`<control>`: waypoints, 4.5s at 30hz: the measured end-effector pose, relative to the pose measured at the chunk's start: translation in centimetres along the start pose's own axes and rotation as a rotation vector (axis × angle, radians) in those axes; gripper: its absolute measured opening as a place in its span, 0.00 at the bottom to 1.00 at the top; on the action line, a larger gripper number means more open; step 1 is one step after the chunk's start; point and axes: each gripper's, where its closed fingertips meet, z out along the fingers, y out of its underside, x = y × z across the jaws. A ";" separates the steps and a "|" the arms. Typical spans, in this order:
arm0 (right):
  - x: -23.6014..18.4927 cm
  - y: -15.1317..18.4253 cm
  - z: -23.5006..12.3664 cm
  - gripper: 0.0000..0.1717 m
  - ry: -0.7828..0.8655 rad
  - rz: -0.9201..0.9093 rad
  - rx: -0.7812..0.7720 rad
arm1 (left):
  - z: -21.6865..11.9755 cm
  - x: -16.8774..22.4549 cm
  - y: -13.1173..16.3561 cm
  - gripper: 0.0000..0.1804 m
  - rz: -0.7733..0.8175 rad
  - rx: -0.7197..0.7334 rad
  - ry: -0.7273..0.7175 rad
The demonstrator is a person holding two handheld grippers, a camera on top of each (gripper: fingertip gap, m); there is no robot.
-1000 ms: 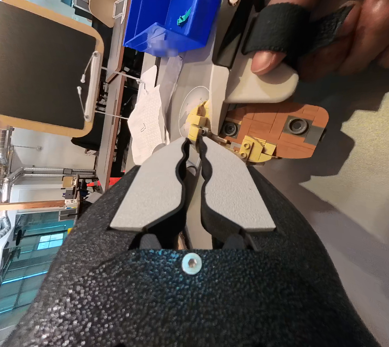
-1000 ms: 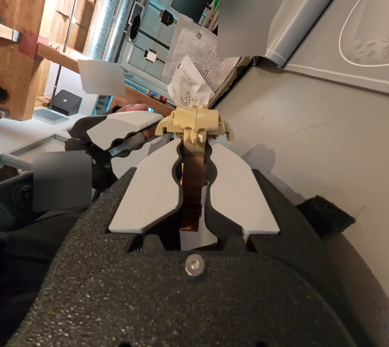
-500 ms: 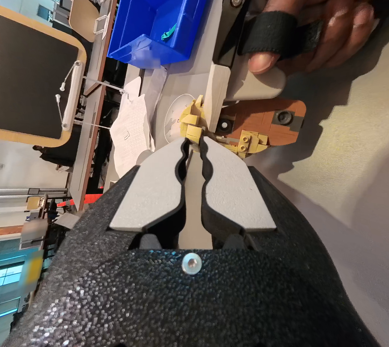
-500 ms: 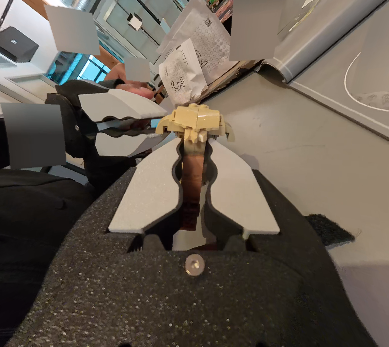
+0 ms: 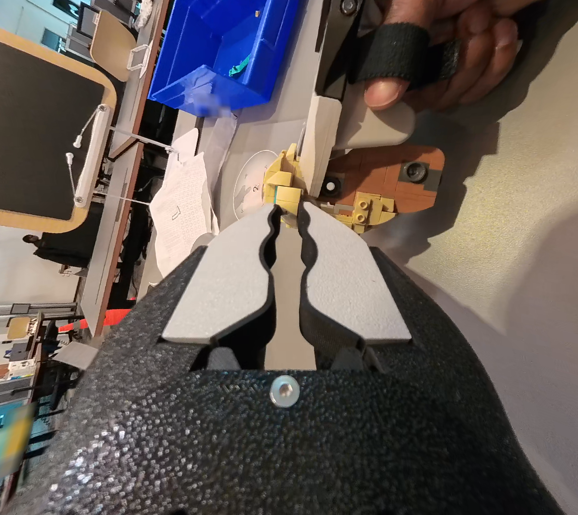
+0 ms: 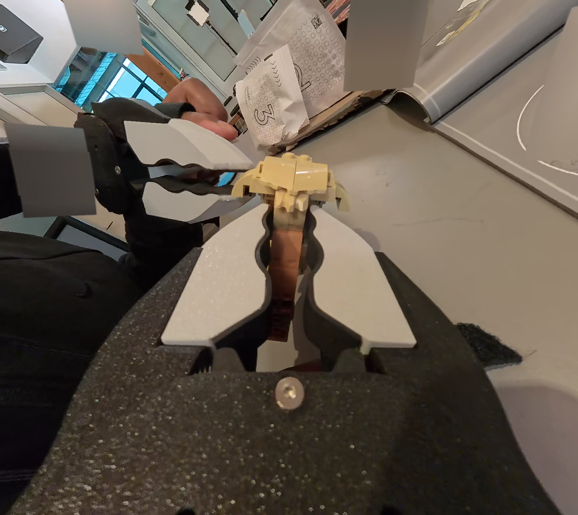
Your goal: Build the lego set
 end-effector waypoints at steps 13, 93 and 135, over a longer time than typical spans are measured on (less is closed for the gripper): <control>-0.2 0.1 0.0 0.11 -0.022 0.019 -0.010 | -0.1 0.0 -0.1 0.06 -0.041 0.067 0.014; -6.8 -0.4 -3.7 0.10 -0.549 -0.448 0.059 | -2.5 1.5 -6.1 0.37 -1.074 0.604 0.553; -6.5 1.5 -3.8 0.11 -0.511 -0.634 -0.020 | -2.5 3.3 -5.8 0.36 -1.043 0.581 0.639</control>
